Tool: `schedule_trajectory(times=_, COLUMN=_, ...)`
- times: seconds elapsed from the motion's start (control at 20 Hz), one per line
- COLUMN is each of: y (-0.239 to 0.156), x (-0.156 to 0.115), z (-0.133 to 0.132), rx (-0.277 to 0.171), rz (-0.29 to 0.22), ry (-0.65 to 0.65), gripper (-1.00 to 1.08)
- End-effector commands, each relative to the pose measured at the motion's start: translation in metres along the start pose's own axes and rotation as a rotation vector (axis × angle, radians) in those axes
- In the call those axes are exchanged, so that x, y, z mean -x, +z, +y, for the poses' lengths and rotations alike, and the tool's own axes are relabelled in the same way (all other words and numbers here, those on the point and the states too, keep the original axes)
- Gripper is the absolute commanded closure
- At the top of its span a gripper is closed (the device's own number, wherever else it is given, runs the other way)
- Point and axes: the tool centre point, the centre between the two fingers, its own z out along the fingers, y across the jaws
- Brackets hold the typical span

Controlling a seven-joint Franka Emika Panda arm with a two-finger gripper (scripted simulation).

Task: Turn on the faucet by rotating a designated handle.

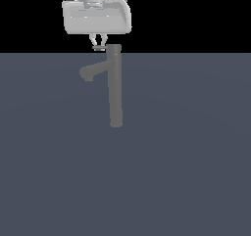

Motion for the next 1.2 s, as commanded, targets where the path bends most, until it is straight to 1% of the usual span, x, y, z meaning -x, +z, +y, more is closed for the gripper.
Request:
schedule_trajectory(times=0.0, y=0.0, x=0.017, z=0.0, rx=0.006, rz=-0.019, ry=-0.008, gripper=1.08)
schedule_trajectory(times=0.25, y=-0.001, x=0.029, z=0.003, rx=0.006, rz=-0.021, ry=-0.01, gripper=1.08)
schedule_trajectory(times=0.3, y=0.0, x=0.014, z=0.009, rx=0.001, rz=-0.001, ry=0.005, gripper=1.08)
schedule_trajectory(times=0.95, y=-0.001, x=0.043, z=0.05, rx=0.006, rz=-0.02, ry=-0.01, gripper=1.08)
schedule_trajectory(times=1.0, y=-0.001, x=0.043, z=0.05, rx=0.006, rz=-0.02, ry=-0.01, gripper=1.08)
schedule_trajectory(times=1.05, y=-0.002, x=0.04, z=0.031, rx=-0.002, rz=-0.008, ry=-0.035, gripper=1.08)
schedule_trajectory(times=1.15, y=-0.002, x=0.035, z=0.045, rx=0.0, rz=-0.011, ry=-0.029, gripper=1.08)
